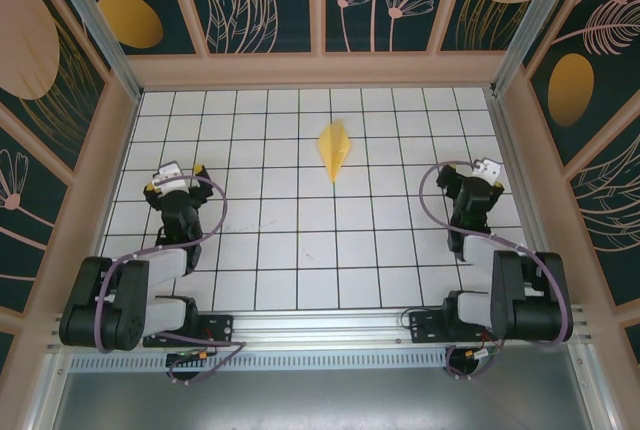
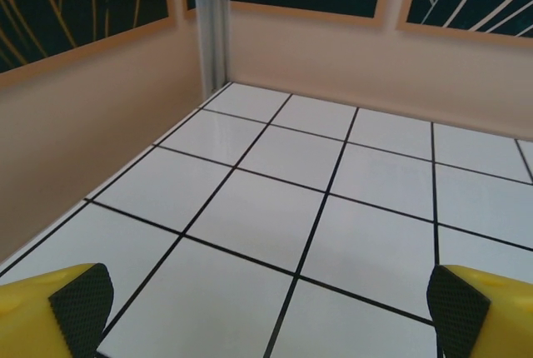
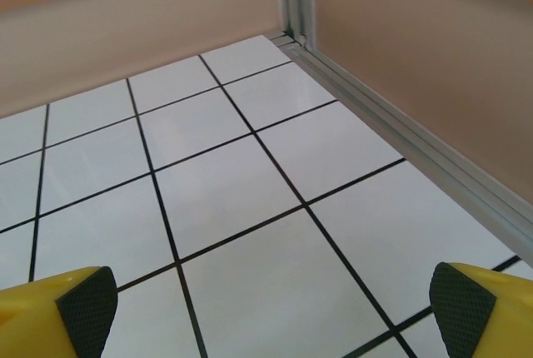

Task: Fold a paper plane with a square sheet of paper (pick it up from the middle)
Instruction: Reset both arms

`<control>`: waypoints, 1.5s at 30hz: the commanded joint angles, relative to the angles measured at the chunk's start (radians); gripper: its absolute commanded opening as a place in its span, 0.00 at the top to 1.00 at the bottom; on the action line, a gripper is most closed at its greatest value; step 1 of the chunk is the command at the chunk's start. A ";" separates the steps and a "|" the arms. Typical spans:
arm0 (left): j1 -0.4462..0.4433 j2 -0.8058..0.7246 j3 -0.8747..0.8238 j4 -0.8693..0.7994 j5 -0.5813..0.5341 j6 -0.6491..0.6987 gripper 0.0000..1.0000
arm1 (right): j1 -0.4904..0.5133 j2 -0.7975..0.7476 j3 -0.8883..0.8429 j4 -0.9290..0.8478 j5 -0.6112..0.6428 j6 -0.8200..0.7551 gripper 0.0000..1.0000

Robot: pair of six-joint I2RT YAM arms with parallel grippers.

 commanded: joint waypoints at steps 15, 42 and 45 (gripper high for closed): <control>0.082 0.228 0.001 0.345 0.248 0.032 0.01 | 0.031 0.239 -0.047 0.439 -0.175 -0.095 0.01; 0.083 0.246 0.027 0.310 0.338 0.074 0.01 | 0.021 0.252 -0.055 0.464 -0.185 -0.086 0.01; 0.083 0.244 0.025 0.312 0.338 0.072 0.01 | 0.021 0.251 -0.055 0.464 -0.185 -0.086 0.01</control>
